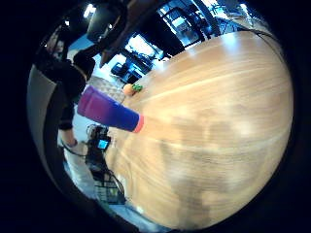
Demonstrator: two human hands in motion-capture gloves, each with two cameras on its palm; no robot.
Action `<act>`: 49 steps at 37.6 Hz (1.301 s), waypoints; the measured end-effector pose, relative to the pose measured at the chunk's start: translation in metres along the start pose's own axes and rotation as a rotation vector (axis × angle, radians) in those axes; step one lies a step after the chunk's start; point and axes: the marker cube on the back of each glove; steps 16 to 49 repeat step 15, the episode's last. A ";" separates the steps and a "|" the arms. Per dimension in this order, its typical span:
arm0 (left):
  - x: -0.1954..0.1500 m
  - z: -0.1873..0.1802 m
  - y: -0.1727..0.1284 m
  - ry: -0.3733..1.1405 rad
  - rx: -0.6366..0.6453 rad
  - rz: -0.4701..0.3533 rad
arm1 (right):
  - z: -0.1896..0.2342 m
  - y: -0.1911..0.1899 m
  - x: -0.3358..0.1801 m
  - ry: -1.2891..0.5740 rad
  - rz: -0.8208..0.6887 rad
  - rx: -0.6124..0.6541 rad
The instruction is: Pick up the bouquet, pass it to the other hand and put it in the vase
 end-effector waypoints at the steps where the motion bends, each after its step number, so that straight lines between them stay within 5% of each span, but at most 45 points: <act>1: -0.002 -0.002 0.007 0.010 -0.008 -0.019 | 0.000 0.001 -0.002 -0.004 0.009 -0.002; 6: -0.025 -0.014 0.033 -0.041 0.009 -0.094 | -0.015 0.004 0.006 0.187 0.156 0.079; 11: -0.047 -0.016 0.029 -0.068 0.076 0.073 | -0.028 0.008 0.016 0.223 0.165 0.111; 15: -0.042 -0.020 0.034 -0.093 0.071 -0.008 | -0.041 0.014 0.039 0.348 0.250 0.138; 49: -0.042 -0.020 0.034 -0.093 0.071 -0.008 | -0.041 0.014 0.039 0.348 0.250 0.138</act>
